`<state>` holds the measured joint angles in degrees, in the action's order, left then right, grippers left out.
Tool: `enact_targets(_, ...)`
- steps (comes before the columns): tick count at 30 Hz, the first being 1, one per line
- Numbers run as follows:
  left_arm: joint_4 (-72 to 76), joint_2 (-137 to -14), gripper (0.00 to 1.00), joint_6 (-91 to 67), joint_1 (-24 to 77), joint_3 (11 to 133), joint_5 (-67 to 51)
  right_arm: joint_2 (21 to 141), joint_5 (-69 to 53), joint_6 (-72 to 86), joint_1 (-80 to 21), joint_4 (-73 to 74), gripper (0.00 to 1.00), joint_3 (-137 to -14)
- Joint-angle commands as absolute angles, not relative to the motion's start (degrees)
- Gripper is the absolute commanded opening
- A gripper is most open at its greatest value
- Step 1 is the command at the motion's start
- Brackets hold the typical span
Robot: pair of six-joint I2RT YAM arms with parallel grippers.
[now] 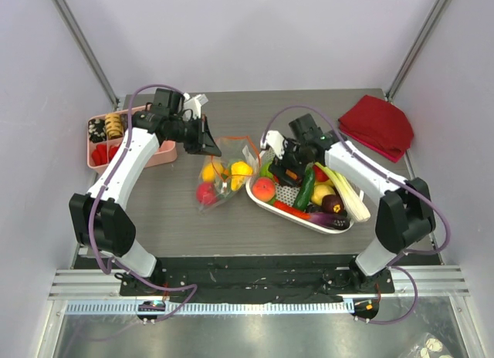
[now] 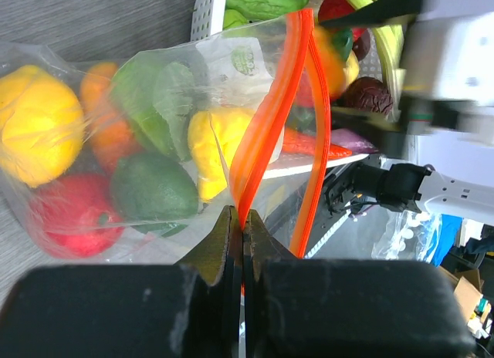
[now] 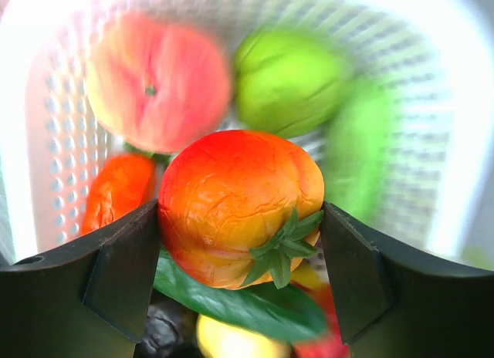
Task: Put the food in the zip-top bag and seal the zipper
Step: Pick up the fake fruit from the bin, then place the fake fruit in the zipper food storage bag.
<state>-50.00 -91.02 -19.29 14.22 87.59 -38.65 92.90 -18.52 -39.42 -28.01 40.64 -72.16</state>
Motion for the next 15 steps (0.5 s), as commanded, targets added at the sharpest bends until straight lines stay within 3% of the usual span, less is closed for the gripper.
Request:
enact_targets(1,-49.48,-89.74,0.01,-19.16,13.89,87.89,-39.55,85.61,-20.12,-34.56,-27.69,41.04,0.52,-81.73)
enact_targets(8,-49.22,-90.44,0.01,-19.25,13.89,87.80,-40.08,83.23,-32.33,-22.88,-27.86,41.23,0.48,-92.89)
enact_targets(15,-49.13,-90.53,0.00,-19.69,13.80,88.33,-40.69,88.32,-34.81,-19.16,-34.17,35.86,0.48,-96.59)
